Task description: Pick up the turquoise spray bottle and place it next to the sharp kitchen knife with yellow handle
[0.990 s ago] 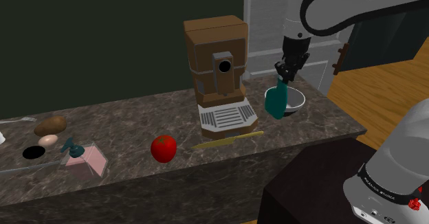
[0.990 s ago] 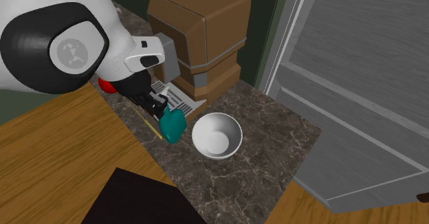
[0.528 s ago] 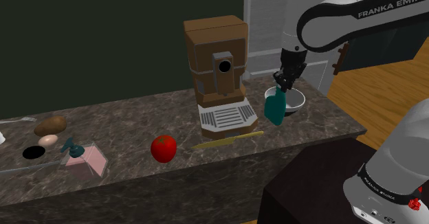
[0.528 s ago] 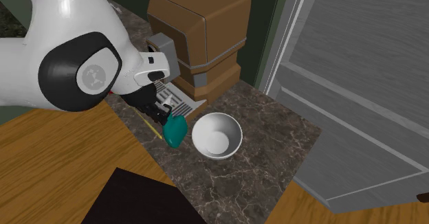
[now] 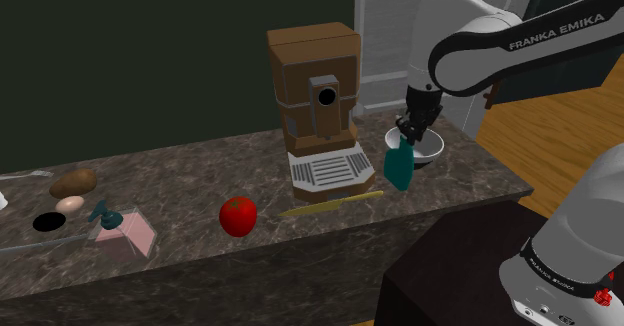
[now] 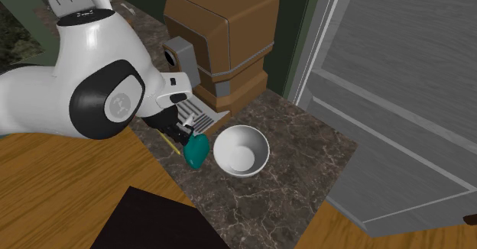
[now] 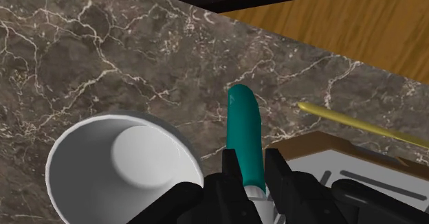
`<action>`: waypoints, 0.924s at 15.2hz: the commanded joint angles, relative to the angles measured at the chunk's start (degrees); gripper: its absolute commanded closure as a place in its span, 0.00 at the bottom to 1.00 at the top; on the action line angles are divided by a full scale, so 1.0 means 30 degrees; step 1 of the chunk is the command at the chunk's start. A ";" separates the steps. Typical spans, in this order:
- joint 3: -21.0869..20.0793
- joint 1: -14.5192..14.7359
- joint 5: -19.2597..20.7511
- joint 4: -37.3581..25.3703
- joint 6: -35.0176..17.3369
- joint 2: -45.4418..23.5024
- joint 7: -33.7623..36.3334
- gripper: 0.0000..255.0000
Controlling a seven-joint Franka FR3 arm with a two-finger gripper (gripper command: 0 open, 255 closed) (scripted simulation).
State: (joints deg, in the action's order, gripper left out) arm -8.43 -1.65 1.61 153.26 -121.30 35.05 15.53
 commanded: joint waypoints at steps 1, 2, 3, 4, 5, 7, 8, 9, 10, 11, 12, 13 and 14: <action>-0.0013 0.0003 -0.0002 0.0061 -0.0102 -0.0030 0.0019 1.00; -0.0013 0.0003 -0.0002 0.0061 -0.0102 -0.0030 0.0019 1.00; -0.0013 0.0003 -0.0002 0.0061 -0.0102 -0.0030 0.0019 1.00; -0.0013 0.0003 -0.0002 0.0061 -0.0102 -0.0030 0.0019 1.00; -0.0013 0.0003 -0.0002 0.0061 -0.0102 -0.0030 0.0019 1.00; -0.0013 0.0002 -0.0001 0.0061 -0.0103 -0.0031 0.0018 0.00; -0.0013 0.0002 -0.0001 0.0061 -0.0103 -0.0031 0.0018 0.00; -0.0013 0.0002 -0.0001 0.0061 -0.0103 -0.0031 0.0018 0.00; -0.0013 0.0002 -0.0001 0.0061 -0.0103 -0.0031 0.0018 0.00; -0.0013 0.0002 -0.0001 0.0061 -0.0103 -0.0031 0.0018 0.00; -0.0001 0.0048 -0.0046 -0.0394 0.0654 0.0270 -0.0010 0.00; 0.0008 0.0087 -0.0085 -0.0874 0.1393 0.0529 -0.0035 0.00; 0.0015 0.0119 -0.0117 -0.1376 0.2116 0.0751 -0.0055 0.00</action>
State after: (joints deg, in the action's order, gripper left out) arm -8.53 -1.29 1.28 150.77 -117.21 36.78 15.58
